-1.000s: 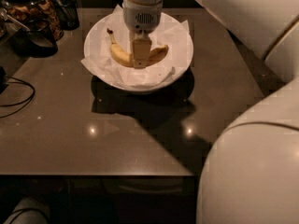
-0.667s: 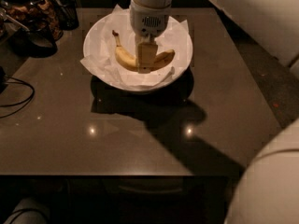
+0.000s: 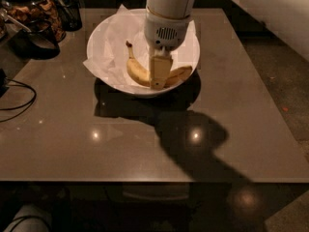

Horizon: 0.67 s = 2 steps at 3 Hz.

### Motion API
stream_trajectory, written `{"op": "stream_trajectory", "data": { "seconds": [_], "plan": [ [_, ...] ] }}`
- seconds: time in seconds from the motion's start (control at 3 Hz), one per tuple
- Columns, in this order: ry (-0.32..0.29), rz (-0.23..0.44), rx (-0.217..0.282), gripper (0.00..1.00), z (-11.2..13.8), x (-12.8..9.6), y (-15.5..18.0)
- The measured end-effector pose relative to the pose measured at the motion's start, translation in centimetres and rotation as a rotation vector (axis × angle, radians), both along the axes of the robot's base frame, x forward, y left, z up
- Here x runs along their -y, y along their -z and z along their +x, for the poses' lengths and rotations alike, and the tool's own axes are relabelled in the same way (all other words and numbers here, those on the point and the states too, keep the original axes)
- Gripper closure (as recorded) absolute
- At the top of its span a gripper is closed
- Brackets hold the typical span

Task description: Pick banana from white bowl

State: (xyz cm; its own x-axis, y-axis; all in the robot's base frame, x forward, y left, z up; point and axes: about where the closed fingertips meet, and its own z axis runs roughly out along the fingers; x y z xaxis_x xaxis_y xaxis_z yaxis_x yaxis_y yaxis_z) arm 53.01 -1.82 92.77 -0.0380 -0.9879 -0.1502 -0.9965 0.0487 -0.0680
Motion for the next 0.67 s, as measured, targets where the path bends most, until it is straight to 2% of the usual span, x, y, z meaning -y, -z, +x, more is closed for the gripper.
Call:
{"op": "stream_trajectory", "data": {
  "seconds": [0.33,0.67],
  "plan": [
    [-0.001,0.005,0.009,1.00,0.3,-0.2,0.0],
    [0.011,0.002,0.021,1.00,-1.3,-0.4,-0.6]
  ]
}}
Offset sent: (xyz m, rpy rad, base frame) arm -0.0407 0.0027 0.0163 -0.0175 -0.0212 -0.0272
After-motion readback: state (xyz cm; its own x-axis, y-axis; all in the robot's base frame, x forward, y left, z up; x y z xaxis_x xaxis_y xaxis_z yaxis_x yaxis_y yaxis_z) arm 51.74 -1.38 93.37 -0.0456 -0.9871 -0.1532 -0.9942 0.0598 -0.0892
